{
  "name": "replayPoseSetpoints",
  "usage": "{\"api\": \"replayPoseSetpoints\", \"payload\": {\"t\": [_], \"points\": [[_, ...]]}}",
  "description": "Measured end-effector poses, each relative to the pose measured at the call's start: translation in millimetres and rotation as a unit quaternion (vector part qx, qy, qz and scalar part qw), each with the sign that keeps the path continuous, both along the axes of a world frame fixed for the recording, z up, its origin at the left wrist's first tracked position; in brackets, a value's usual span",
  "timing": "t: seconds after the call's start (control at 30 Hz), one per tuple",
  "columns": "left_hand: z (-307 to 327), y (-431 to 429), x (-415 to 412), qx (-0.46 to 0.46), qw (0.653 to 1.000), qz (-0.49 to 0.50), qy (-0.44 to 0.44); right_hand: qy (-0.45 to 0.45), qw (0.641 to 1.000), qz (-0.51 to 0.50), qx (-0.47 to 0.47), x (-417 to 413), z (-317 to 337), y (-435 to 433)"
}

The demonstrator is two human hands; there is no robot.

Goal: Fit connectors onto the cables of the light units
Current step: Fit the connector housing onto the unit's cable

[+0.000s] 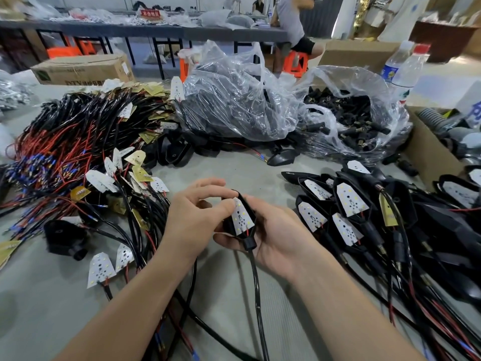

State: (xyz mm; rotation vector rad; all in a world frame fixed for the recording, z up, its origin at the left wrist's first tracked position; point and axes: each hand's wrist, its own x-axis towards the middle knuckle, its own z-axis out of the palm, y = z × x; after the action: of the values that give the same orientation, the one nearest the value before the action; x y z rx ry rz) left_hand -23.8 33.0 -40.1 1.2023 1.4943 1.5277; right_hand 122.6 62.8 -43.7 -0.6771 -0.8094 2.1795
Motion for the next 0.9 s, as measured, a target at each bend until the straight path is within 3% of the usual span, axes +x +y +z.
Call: {"api": "replayPoseSetpoints", "payload": {"t": [0.2, 0.3, 0.4, 0.57, 0.7, 0.9], "points": [[-2.1, -1.4, -0.5, -0.014, 0.998, 0.03, 0.044, 0.011, 0.998, 0.053, 0.029, -0.8, 0.1, -1.8], [-3.5, 1.7, 0.3, -0.002, 1.0, 0.014, -0.007, 0.009, 0.998, 0.016, 0.06, -3.4, 2.0, -1.1], [-1.8, 1.5, 4.4, -0.013, 0.994, -0.045, -0.099, -0.016, 0.989, -0.111, 0.093, -5.3, 6.8, 5.5], [-3.2, -4.5, 9.7, -0.128, 0.966, -0.206, -0.09, -0.031, 0.959, -0.252, 0.126, 9.4, 18.7, 18.6], [-6.5, -8.8, 15.6, -0.183, 0.938, -0.289, -0.062, -0.046, 0.942, -0.305, 0.132, 21.8, 20.3, 25.3], [0.8, -12.6, 6.8, -0.192, 0.891, -0.4, -0.099, -0.048, 0.929, -0.348, 0.114, 32.5, 22.2, 30.0]]}}
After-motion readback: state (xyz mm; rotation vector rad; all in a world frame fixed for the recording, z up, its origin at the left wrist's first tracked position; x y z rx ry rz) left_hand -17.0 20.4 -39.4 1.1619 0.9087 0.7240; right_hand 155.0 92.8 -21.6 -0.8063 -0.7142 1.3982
